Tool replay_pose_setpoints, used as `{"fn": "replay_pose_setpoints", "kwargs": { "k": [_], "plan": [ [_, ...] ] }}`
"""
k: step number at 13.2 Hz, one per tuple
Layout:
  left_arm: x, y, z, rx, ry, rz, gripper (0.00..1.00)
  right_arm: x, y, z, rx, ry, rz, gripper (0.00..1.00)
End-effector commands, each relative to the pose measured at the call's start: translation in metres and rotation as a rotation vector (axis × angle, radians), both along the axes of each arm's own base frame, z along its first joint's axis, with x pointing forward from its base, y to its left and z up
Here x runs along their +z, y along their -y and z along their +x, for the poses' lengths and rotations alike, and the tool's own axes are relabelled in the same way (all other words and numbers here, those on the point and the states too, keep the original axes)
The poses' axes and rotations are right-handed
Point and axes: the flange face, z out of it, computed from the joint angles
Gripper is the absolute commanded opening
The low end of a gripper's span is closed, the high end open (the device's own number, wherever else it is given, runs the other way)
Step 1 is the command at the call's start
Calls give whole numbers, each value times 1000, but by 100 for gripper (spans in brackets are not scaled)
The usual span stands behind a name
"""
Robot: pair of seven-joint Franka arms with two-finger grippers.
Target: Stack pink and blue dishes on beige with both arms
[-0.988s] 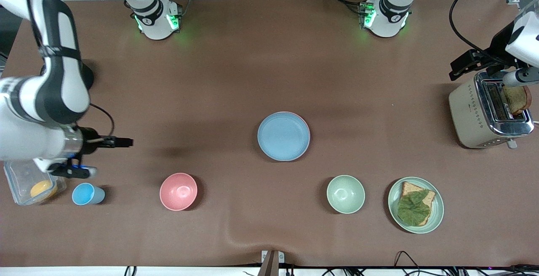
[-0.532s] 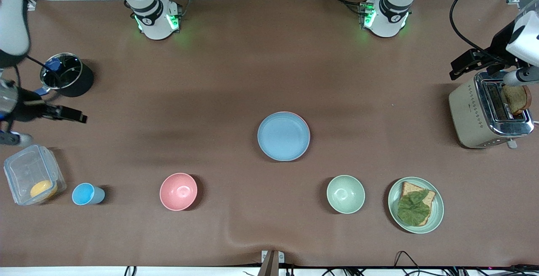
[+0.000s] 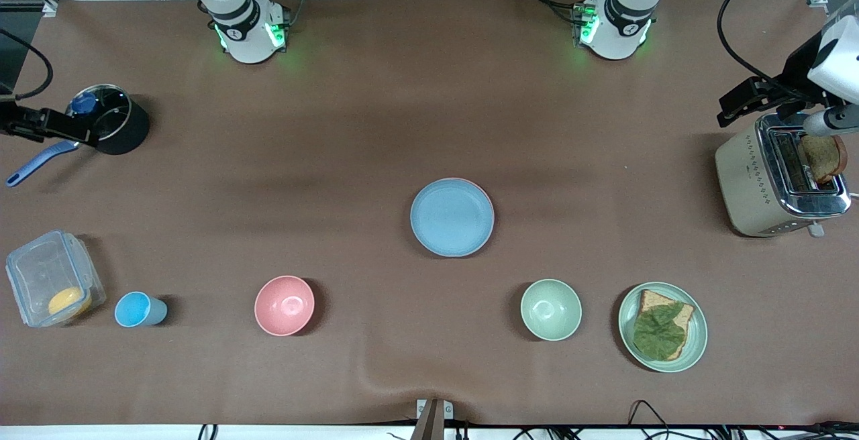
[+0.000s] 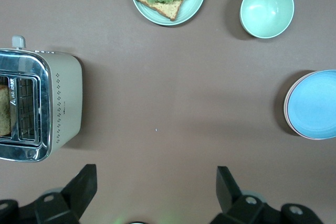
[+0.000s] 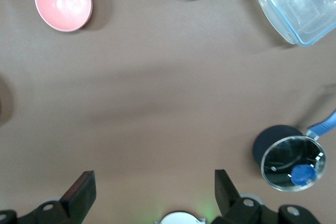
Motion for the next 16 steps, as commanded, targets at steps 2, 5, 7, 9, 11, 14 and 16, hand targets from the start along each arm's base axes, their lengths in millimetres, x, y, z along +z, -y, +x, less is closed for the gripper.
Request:
{"fn": "replay_pose_setpoints", "kwargs": {
  "k": [2,5,7,9,11,14,16],
  "plan": [
    [7,-2,-4,-21,0,15,100,6,0,-4,5,-9,-27,100],
    [7,-1,-5,-22,-1,13,100,5,-3,0,10,9,-28,100],
    [8,-1,-5,-23,1,13,100,4,-7,1,16,8,-29,100],
    [8,-1,-4,-26,3,12,100,1,-5,3,13,6,-31,100],
    [9,-1,-4,-28,4,10,100,3,-7,5,17,25,-32,100],
    [19,-1,0,-26,25,9,100,5,-4,10,11,63,-34,100],
    [22,3,-3,-33,18,17,100,5,-5,12,13,72,-37,100]
  ]
}}
